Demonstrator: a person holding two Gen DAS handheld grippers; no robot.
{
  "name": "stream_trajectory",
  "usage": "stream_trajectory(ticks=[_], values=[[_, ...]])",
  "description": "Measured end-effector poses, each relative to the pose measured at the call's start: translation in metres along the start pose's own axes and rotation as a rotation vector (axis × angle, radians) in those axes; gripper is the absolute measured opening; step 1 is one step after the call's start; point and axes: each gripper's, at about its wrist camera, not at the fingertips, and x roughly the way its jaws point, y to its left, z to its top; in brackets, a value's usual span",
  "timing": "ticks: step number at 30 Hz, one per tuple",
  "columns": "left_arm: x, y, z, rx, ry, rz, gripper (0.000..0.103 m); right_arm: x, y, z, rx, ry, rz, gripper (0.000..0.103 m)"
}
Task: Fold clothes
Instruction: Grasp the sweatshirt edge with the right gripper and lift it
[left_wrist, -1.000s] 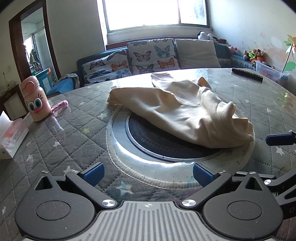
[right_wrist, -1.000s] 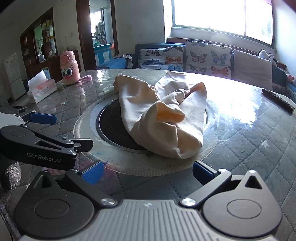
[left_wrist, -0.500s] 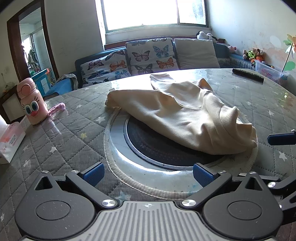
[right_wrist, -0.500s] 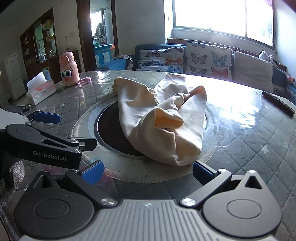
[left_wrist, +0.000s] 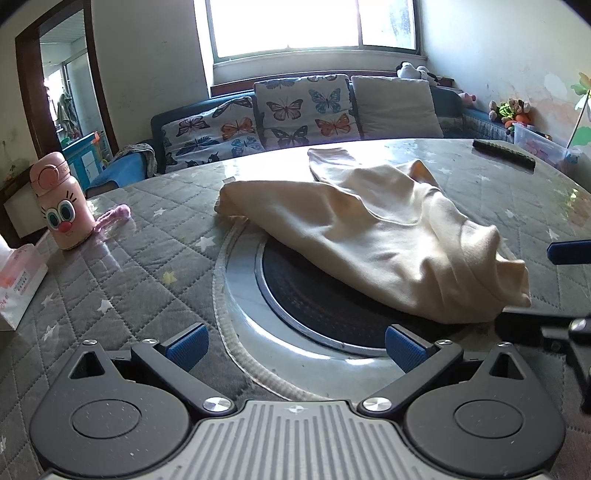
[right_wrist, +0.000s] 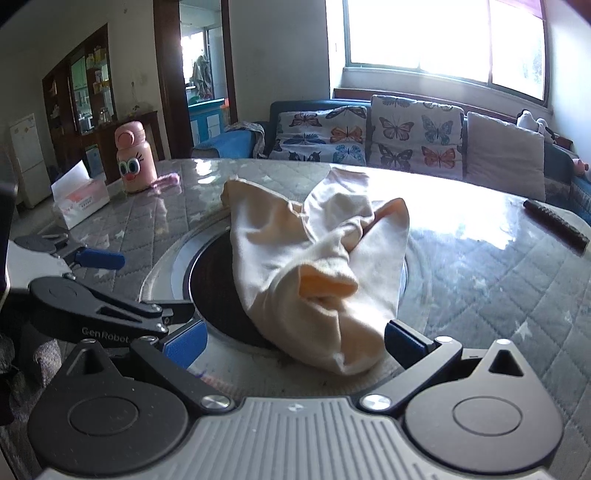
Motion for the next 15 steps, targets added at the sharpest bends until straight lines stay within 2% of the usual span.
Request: stream_trajectory(ticks=[5,10,15], values=[[0.003,0.009,0.003,-0.023,-0.003,0.011,0.103,0.004,-0.010,0.016,0.034,-0.020,0.005,0.101],[0.006,0.019,0.005,-0.054,0.000,0.022,0.103,0.016,-0.021,0.039,0.040,-0.043,0.002,0.092],[0.005,0.027,0.008,-0.074,-0.006,0.025,0.103,0.044,-0.033,0.063,0.062,-0.027,0.006,0.078]])
